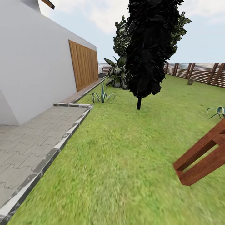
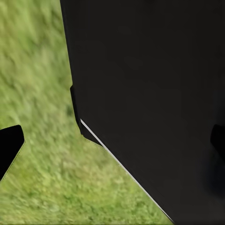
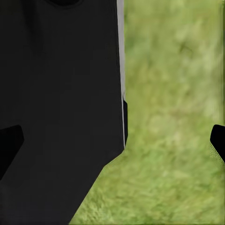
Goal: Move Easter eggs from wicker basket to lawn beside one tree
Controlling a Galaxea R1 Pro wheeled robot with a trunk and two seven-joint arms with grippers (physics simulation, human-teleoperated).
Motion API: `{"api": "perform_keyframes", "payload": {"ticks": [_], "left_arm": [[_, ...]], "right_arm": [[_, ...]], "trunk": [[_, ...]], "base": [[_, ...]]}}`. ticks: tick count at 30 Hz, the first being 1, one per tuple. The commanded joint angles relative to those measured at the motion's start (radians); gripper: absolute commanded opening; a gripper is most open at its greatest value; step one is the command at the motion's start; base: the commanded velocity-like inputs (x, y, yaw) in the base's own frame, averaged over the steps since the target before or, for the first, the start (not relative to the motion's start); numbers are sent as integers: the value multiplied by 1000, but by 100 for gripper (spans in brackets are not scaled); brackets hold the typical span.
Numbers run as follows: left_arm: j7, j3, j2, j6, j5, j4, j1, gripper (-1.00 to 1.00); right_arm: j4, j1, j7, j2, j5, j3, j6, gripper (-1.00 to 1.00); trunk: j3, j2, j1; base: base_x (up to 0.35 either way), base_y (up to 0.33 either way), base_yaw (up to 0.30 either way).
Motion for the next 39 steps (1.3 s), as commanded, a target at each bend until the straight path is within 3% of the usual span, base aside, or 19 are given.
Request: {"api": "perform_keyframes", "payload": {"ticks": [1, 39], "left_arm": [[-3, 0, 0, 0, -6, -2, 1, 100], [-3, 0, 0, -1, -6, -2, 1, 100]], "right_arm": [[2, 0, 0, 0, -7, 1, -6, 100], [2, 0, 0, 0, -7, 0, -6, 100]], "trunk": [[0, 0, 1], [0, 0, 1]], "base": [[339, 0, 0], [338, 0, 0]]}}
